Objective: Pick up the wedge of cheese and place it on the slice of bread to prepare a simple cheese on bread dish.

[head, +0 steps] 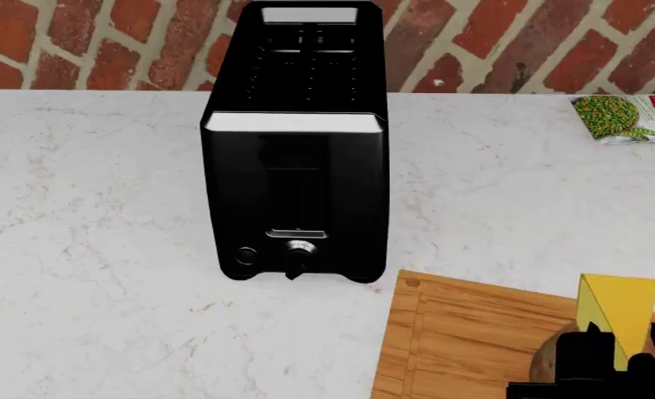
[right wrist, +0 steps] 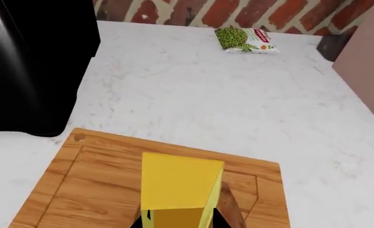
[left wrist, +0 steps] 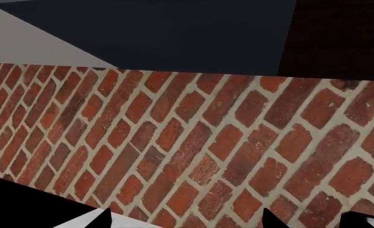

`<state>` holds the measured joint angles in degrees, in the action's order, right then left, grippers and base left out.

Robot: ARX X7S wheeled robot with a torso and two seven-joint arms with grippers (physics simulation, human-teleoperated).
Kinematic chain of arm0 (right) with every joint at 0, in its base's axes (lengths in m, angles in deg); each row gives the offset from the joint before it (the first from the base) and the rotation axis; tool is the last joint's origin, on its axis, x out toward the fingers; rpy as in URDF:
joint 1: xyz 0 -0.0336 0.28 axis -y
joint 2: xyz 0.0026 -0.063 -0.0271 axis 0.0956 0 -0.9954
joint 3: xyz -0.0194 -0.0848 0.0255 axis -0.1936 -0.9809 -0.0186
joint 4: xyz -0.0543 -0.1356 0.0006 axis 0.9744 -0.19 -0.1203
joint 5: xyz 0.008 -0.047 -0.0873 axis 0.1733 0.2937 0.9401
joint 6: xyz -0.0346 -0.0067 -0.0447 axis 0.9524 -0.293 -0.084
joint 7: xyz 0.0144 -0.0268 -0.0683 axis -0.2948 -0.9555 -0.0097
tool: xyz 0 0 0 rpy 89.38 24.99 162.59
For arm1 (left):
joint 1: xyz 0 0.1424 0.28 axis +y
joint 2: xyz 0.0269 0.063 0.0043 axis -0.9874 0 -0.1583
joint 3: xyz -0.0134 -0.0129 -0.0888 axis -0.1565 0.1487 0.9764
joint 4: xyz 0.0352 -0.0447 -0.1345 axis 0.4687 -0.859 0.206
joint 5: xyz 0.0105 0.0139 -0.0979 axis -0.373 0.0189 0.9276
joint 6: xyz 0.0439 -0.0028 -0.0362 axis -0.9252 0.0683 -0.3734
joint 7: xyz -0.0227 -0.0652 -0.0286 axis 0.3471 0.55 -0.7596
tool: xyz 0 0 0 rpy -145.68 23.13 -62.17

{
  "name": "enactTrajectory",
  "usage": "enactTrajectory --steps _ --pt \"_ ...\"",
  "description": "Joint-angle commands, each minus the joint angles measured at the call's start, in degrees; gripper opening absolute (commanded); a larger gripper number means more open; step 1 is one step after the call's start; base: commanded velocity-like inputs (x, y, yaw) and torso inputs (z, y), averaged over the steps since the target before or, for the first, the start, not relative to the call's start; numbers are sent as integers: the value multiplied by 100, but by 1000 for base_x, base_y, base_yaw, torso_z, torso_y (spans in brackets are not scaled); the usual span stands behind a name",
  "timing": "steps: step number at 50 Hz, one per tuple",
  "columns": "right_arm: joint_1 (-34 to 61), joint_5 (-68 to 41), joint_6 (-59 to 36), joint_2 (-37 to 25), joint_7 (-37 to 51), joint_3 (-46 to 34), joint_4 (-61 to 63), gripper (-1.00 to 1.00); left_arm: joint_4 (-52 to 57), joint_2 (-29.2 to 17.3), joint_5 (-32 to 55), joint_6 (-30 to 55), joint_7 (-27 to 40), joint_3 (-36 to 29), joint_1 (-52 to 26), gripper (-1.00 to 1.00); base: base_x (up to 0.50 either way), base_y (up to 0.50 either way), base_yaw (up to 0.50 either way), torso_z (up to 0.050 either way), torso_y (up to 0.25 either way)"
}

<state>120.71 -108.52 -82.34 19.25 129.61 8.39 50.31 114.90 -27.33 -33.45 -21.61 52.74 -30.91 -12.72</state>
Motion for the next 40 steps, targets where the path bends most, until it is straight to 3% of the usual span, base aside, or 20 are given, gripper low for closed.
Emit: enactTrajectory --steps 1,24,34,35,40 --pt "38 398 -149 77 -279 -39 -204 -100 6 -16 15 -6 24 -5 8 100 0 0 0 0 0" --pt "-268 1259 -168 287 -936 -102 -581 -100 -22 -40 33 -40 59 -36 1 100 0 0 0 0 0" --pt "-380 986 -88 278 -828 -106 -466 -100 -14 -55 49 -25 81 -49 -5 100 1 0 0 0 0" --pt "-349 957 -128 252 -799 -143 -436 100 -13 -58 50 -20 82 -53 -8 100 0 0 0 0 0" --pt "-290 758 -117 163 -687 -143 -355 100 -18 -63 49 -28 92 -61 -13 100 0 0 0 0 0"
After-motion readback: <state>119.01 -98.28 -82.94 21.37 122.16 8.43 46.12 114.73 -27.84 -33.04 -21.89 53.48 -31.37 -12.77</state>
